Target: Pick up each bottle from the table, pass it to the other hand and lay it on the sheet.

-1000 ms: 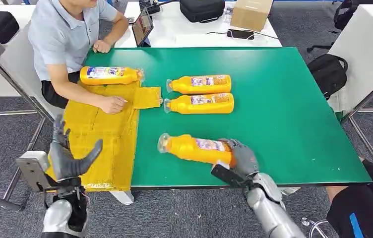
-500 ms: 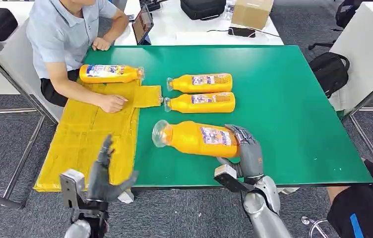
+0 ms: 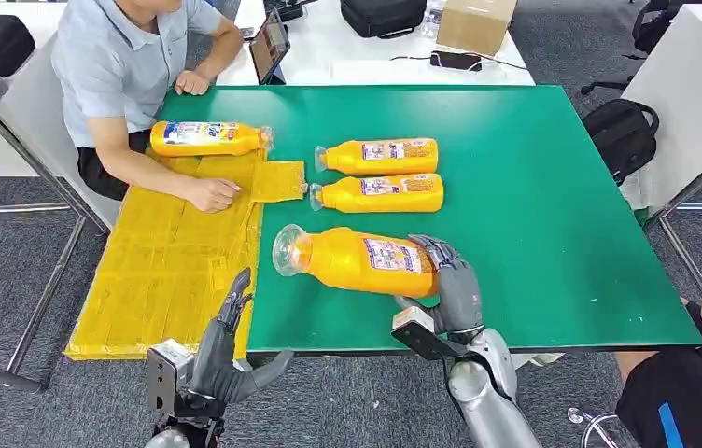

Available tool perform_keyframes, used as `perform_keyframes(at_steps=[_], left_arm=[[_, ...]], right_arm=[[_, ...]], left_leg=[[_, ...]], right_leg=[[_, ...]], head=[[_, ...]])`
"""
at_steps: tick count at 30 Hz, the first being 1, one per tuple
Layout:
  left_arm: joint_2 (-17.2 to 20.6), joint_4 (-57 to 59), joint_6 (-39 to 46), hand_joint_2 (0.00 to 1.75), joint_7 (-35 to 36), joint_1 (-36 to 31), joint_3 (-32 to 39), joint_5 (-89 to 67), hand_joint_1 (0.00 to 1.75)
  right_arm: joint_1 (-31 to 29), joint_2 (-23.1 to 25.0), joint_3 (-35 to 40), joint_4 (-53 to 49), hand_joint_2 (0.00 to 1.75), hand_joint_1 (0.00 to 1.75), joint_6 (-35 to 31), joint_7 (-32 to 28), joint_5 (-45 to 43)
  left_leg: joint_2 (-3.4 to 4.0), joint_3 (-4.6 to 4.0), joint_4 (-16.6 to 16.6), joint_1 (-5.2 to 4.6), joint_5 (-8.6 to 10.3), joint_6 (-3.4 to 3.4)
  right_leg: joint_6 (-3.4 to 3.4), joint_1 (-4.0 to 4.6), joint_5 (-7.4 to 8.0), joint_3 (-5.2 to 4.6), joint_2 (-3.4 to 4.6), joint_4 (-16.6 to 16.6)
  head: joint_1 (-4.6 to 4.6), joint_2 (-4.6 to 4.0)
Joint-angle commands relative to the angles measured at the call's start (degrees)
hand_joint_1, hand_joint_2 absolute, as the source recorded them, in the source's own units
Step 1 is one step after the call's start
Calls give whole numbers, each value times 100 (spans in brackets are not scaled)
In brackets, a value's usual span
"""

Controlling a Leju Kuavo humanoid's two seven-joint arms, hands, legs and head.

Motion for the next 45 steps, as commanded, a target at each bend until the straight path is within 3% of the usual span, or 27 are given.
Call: perform_keyframes(at_steps=[1,4,5,7,14,17,21,37,41,45], left_arm=[[229,164,-26,175,-9,-84,-164,-11,0],[169,179,-127,175,35,-102,-129,95,0],[-32,203,-553,175,107,-323,-184,511,0],[-391,443,-383,175,483,-697,-113,1077,0],[-569,386,-512,175,431,-933,-267,1817,0],[-447,368,-542,175,269,-990,-513,1898,0],[-381,179,-622,175,67,-929,-564,1889,0],[-374,167,-622,175,43,-936,-538,1885,0],[-475,-48,-322,175,-385,-960,-373,1732,0],[-396,-90,-378,175,-218,-983,-367,1774,0]], right_arm=[[-247,39,103,261,175,175,128,19,-71],[-276,71,224,346,175,175,372,35,-72],[-482,731,625,980,175,175,338,-302,-417],[-674,1197,1331,1532,175,175,544,-674,-932],[-717,1333,1593,1726,175,175,652,-827,-1358],[-851,1416,1729,2138,175,175,771,-817,-1472],[-1068,1430,1996,2588,175,175,896,-578,-1345],[-1079,1423,2024,2601,175,175,873,-572,-1343],[-1032,1430,2297,2860,175,175,1080,-294,-1198],[-1055,1420,2549,3181,175,175,893,-191,-849]], left_leg=[[11,17,-5,-2,-5,7],[13,24,-6,-2,-8,9],[12,22,-6,-2,-7,9],[23,19,-4,1,-8,5],[3,19,-4,7,-4,8],[1,5,-3,5,2,2],[12,16,-6,4,-2,4],[-1,4,-3,4,1,2],[-1,9,-3,6,-1,3],[-4,19,-6,8,-3,5]], right_leg=[[-12,1,-2,13,4,-5],[-17,3,-4,20,4,-7],[-16,2,-4,18,3,-6],[-18,5,-1,12,15,-3],[-17,9,-5,18,-6,-5],[-10,5,-1,3,-3,-2],[-16,6,-1,10,5,-3],[-10,4,-3,2,-5,-1],[-13,7,-4,7,-7,-2],[-18,10,-7,15,-11,-6]], head=[[0,0],[0,0],[0,0],[0,0],[0,0],[-2,0],[0,0],[0,0],[0,0],[0,0]])
